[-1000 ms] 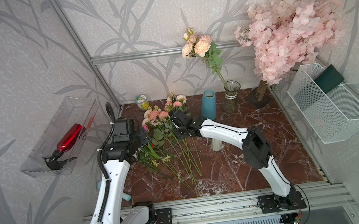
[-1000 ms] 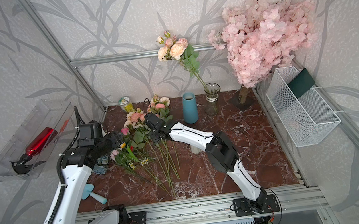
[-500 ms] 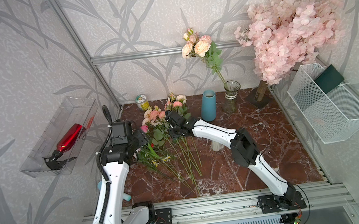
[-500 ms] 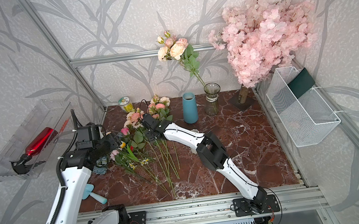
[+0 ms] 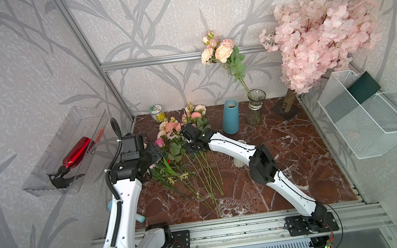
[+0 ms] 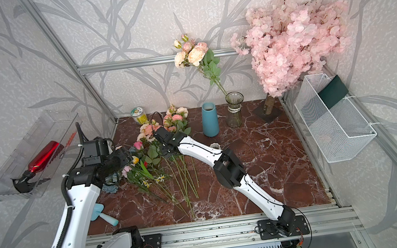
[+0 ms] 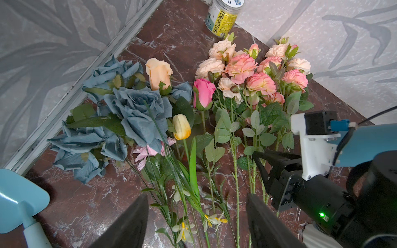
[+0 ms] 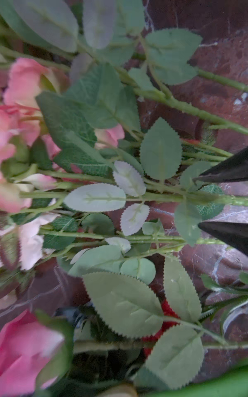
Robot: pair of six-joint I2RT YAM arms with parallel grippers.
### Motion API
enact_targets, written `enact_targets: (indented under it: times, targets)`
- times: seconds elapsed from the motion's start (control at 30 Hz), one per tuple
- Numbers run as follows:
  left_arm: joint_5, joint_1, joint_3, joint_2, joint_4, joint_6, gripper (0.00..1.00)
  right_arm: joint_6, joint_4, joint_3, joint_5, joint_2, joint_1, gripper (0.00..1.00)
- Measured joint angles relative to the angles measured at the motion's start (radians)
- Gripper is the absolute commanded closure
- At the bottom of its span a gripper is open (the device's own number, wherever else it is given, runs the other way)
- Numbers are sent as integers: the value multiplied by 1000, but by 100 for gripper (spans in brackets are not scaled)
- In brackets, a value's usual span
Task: Place the pink flowers into the vase
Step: Pick up the flower at the center of the board.
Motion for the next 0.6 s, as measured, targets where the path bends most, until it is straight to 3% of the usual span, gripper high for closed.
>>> enact_targets:
  times: [0.17, 0.23, 0.4, 0.6]
  targets:
    - [6, 5, -3, 0, 0, 0, 27, 0, -32, 17, -1, 24, -2, 68]
    - [8, 6, -3, 0, 0, 0, 27, 0, -39, 38, -5, 37, -5, 73]
    - [11, 12, -4, 0, 0, 0, 27, 6, -43, 69, -40, 65, -20, 96]
    - [18, 18, -7, 0, 2, -1, 27, 6, -47, 66, -73, 63, -29, 100]
